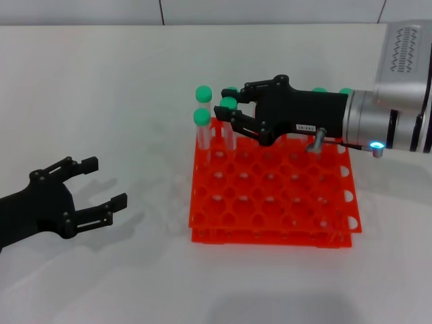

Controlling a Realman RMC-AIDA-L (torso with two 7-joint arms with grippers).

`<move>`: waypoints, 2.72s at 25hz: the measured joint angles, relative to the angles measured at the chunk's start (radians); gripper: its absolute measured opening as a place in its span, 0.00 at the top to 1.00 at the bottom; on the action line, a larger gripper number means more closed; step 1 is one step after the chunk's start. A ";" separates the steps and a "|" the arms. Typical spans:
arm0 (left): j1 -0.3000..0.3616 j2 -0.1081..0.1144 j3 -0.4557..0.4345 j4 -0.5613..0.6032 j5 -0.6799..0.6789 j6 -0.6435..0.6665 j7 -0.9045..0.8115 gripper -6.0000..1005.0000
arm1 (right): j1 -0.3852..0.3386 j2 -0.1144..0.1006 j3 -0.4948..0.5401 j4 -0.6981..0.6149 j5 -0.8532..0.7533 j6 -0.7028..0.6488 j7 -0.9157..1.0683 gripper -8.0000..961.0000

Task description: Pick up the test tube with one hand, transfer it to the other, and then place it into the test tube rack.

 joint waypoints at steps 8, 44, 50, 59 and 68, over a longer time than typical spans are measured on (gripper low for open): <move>-0.005 0.000 0.000 0.000 0.000 -0.001 0.000 0.11 | 0.004 0.000 -0.022 0.001 0.006 0.008 0.002 0.72; -0.010 0.000 0.000 0.001 0.009 -0.004 -0.007 0.11 | 0.003 0.000 -0.064 -0.006 0.003 0.013 0.007 0.54; -0.010 0.000 0.000 0.004 0.009 -0.004 -0.007 0.11 | 0.003 -0.002 -0.060 -0.013 0.004 0.006 0.009 0.45; -0.012 0.005 -0.002 0.009 0.007 0.004 -0.009 0.11 | -0.056 -0.026 -0.057 -0.111 -0.008 -0.051 0.049 0.39; -0.039 0.023 -0.003 0.010 0.023 0.017 -0.056 0.11 | -0.134 -0.080 0.027 -0.168 -0.104 -0.207 0.120 0.34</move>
